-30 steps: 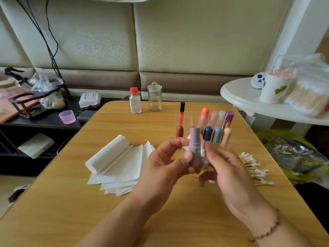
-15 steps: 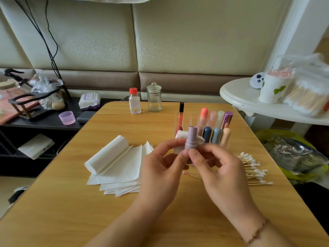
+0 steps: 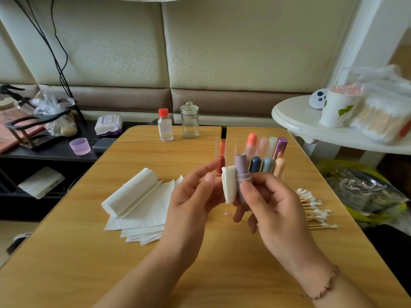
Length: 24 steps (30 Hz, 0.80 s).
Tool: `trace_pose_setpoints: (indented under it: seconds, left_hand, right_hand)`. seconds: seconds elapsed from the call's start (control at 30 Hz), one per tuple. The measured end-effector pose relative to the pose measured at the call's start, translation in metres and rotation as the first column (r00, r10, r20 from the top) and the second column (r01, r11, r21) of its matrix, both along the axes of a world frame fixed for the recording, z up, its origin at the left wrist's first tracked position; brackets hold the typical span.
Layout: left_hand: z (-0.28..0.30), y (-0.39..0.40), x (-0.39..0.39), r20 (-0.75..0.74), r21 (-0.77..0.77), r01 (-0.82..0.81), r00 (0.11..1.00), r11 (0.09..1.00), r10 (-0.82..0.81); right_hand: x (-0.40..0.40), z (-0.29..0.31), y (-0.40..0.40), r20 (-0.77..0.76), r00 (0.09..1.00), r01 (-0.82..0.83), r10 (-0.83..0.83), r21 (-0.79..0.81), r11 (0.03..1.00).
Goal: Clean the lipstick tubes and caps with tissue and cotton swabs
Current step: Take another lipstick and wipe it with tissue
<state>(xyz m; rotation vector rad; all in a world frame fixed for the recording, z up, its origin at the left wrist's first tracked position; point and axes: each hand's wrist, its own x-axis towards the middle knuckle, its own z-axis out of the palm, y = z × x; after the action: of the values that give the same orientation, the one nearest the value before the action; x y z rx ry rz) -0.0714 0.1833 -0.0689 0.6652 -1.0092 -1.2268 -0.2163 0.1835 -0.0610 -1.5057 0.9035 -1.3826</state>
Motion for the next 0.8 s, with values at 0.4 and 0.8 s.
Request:
trace_pose_setpoints:
  seconds: [0.4, 0.8]
  left_hand:
    - [-0.001, -0.0013, 0.0012, -0.022, 0.024, 0.221, 0.975, 0.975, -0.221]
    - [-0.002, -0.0024, 0.0009, -0.064, 0.014, 0.139, 0.988, 0.99, -0.138]
  right_hand:
    - [-0.0031, 0.0004, 0.0014, -0.176, 0.984, 0.008, -0.027, -0.107, 0.994]
    - [0.0032, -0.0002, 0.0014, 0.062, 0.977, -0.211, 0.205, 0.127, 0.969]
